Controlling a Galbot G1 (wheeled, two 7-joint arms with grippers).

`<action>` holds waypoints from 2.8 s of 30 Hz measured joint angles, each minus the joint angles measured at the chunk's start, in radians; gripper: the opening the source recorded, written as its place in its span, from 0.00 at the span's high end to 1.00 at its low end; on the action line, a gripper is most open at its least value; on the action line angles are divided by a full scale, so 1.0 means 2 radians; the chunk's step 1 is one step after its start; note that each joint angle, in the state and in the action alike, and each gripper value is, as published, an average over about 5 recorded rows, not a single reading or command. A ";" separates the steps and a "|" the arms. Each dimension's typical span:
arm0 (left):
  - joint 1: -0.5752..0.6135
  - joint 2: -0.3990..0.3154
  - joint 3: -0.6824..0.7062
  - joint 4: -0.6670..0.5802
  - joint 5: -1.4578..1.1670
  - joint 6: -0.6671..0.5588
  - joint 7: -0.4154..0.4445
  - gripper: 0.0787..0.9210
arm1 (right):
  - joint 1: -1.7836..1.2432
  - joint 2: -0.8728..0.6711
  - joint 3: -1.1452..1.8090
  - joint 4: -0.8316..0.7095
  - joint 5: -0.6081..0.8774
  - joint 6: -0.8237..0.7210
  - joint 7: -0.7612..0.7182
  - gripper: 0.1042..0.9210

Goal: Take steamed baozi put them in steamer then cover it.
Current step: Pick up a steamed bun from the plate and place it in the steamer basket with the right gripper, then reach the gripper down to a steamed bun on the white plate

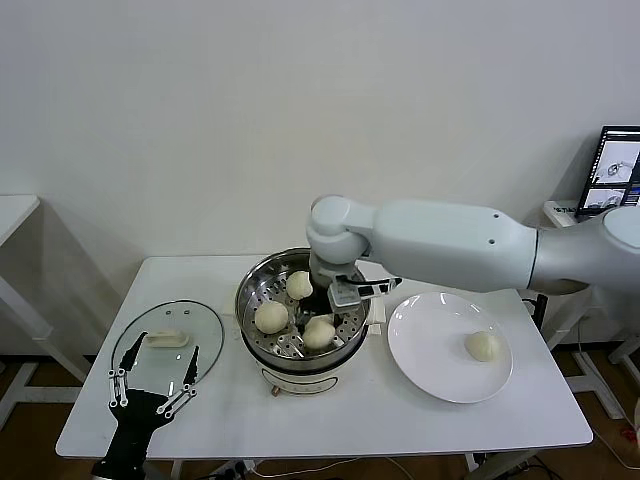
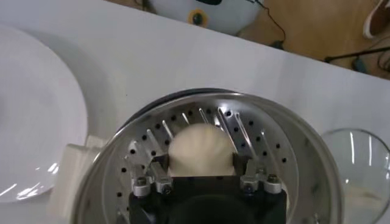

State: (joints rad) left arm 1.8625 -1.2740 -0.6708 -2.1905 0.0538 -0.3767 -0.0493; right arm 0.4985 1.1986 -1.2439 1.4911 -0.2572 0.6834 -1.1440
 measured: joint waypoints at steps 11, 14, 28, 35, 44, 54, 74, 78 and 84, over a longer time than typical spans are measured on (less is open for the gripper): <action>0.000 0.000 -0.005 0.000 -0.001 -0.002 -0.001 0.12 | -0.015 0.011 0.012 -0.005 -0.022 0.004 0.001 0.13; -0.002 0.000 -0.005 0.002 -0.001 -0.003 -0.001 0.12 | -0.011 0.007 0.022 -0.002 -0.020 0.000 -0.001 0.12; -0.006 0.000 -0.002 0.007 -0.001 -0.001 0.000 0.12 | 0.023 -0.090 0.093 -0.042 0.099 -0.139 -0.043 0.12; -0.007 0.000 -0.001 0.007 0.000 0.001 0.000 0.12 | 0.015 -0.164 0.100 -0.103 0.156 -0.245 -0.060 0.12; -0.008 0.001 -0.002 0.008 0.001 0.002 -0.002 0.12 | -0.040 -0.244 0.101 -0.169 0.173 -0.314 -0.062 0.12; -0.005 0.000 -0.006 0.004 0.002 0.005 -0.005 0.12 | -0.130 -0.280 0.126 -0.195 0.162 -0.349 -0.036 0.12; -0.001 -0.005 -0.012 0.005 0.014 0.001 -0.013 0.12 | -0.227 -0.266 0.164 -0.241 0.134 -0.365 0.011 0.12; -0.001 -0.004 -0.014 0.005 0.017 0.001 -0.015 0.12 | -0.232 -0.261 0.167 -0.245 0.132 -0.365 0.014 0.14; -0.001 -0.004 -0.014 0.003 0.018 0.001 -0.016 0.12 | -0.230 -0.260 0.167 -0.244 0.132 -0.367 0.014 0.31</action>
State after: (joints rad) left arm 1.8597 -1.2821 -0.6986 -2.1851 0.0894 -0.3745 -0.0816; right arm 0.0381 0.6782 -0.9094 1.0037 0.0064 -0.0512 -1.1151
